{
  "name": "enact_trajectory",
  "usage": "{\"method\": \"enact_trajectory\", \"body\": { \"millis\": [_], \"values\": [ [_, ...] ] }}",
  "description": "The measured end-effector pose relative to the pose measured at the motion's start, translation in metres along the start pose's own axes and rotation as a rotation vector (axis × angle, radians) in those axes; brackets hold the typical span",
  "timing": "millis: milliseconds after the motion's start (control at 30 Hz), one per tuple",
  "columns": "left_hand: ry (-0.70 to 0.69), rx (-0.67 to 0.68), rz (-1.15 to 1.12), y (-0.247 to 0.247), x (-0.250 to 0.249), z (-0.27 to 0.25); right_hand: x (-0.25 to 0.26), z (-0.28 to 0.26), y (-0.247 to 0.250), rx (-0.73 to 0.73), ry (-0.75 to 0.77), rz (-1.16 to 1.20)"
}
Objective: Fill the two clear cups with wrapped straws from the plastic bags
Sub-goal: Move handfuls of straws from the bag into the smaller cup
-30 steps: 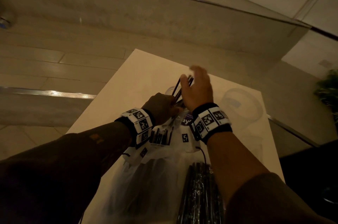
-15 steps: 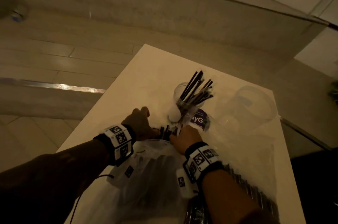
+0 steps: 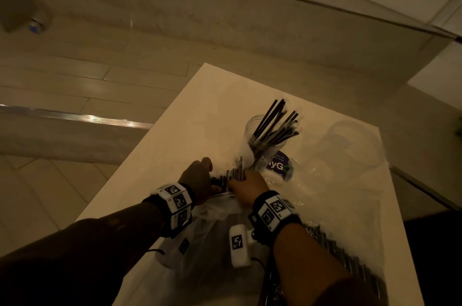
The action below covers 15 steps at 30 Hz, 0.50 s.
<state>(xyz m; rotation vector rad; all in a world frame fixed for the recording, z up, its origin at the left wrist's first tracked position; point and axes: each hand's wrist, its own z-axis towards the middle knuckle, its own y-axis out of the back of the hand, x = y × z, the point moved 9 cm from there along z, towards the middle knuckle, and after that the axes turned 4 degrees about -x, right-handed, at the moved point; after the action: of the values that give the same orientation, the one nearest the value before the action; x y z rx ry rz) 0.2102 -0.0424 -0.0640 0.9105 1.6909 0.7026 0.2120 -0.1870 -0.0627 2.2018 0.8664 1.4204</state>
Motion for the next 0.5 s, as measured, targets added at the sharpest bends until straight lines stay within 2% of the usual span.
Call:
{"method": "enact_trajectory", "body": {
  "millis": [133, 233, 367, 500],
  "values": [
    [-0.016, -0.029, -0.003, 0.000, 0.000, 0.000, 0.028, -0.009, 0.017, -0.058, 0.140, 0.049],
    [-0.023, -0.029, -0.010, -0.002, -0.001, 0.001, 0.056, -0.023, 0.038, -0.144, 0.261, 0.226],
    [-0.046, -0.020, -0.022, -0.006, -0.001, 0.001, 0.089, -0.046, 0.081, -0.367, 0.391, 0.404],
    [-0.055, 0.056, -0.030, -0.013, 0.000, -0.003, 0.119, -0.083, 0.149, -0.615, 0.507, 0.543]
  ]
}}
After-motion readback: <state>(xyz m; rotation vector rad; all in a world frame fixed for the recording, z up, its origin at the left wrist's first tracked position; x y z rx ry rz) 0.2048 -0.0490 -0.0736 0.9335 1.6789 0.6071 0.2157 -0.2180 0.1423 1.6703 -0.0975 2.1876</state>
